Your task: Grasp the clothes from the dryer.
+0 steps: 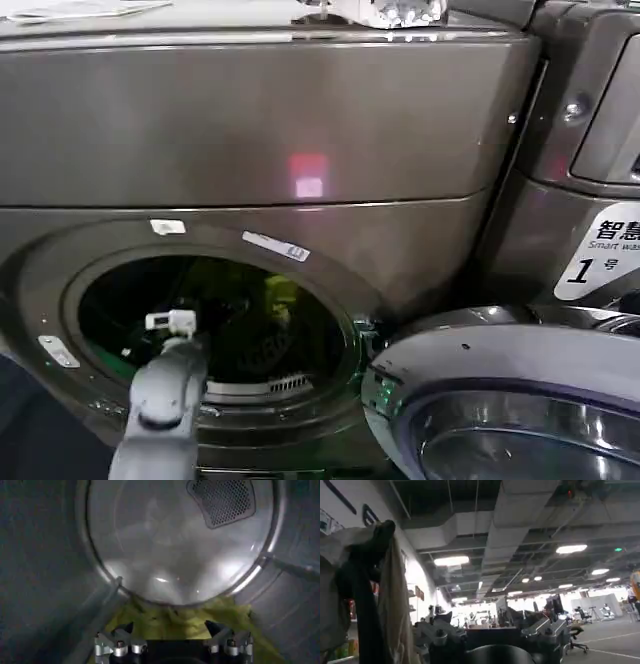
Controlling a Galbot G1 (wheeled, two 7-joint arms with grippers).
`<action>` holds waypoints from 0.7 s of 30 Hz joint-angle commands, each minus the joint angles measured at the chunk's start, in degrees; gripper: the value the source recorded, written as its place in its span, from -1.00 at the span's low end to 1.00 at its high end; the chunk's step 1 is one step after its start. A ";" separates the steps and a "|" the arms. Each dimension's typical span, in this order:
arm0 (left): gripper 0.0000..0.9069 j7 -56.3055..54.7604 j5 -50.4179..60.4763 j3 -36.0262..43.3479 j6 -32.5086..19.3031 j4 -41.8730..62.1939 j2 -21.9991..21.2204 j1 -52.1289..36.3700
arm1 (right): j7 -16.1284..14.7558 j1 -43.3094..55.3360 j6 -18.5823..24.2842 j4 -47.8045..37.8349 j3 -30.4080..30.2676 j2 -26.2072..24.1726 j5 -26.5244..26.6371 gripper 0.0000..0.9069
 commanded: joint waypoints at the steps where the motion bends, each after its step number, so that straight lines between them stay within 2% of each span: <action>1: 1.00 32.75 52.62 -0.33 -19.10 15.45 0.65 -10.24 | -0.07 -0.40 0.05 0.03 0.15 -0.03 0.03 1.00; 3: 1.00 38.70 62.59 -0.47 -25.82 16.97 0.51 -11.83 | -0.15 -0.65 0.12 0.00 0.16 0.17 0.03 1.00; 5: 1.00 40.30 66.55 -0.41 -28.79 18.97 0.31 -13.83 | -0.25 -0.96 0.26 -0.22 0.23 0.10 0.03 1.00; 8: 1.00 50.92 72.28 -1.85 -34.09 23.43 -0.18 -19.70 | -0.23 -0.96 0.28 0.31 -0.03 -0.08 0.12 1.00; 11: 1.00 63.07 66.84 -2.96 -36.51 29.29 0.21 -24.65 | -0.43 -1.25 0.53 -0.26 0.18 -0.10 0.14 1.00; 14: 1.00 66.17 69.62 -3.39 -37.82 32.41 0.42 -26.88 | -0.65 -1.34 1.05 -0.95 0.31 0.02 0.14 1.00; 17: 1.00 68.64 71.55 -3.90 -35.22 34.96 0.23 -28.55 | -0.62 -0.93 1.08 -0.80 -0.05 -0.03 0.02 1.00; 21: 1.00 68.37 74.13 -2.12 -36.07 37.09 0.81 -29.64 | -0.56 -0.56 1.07 -0.57 -0.43 -0.14 -0.12 1.00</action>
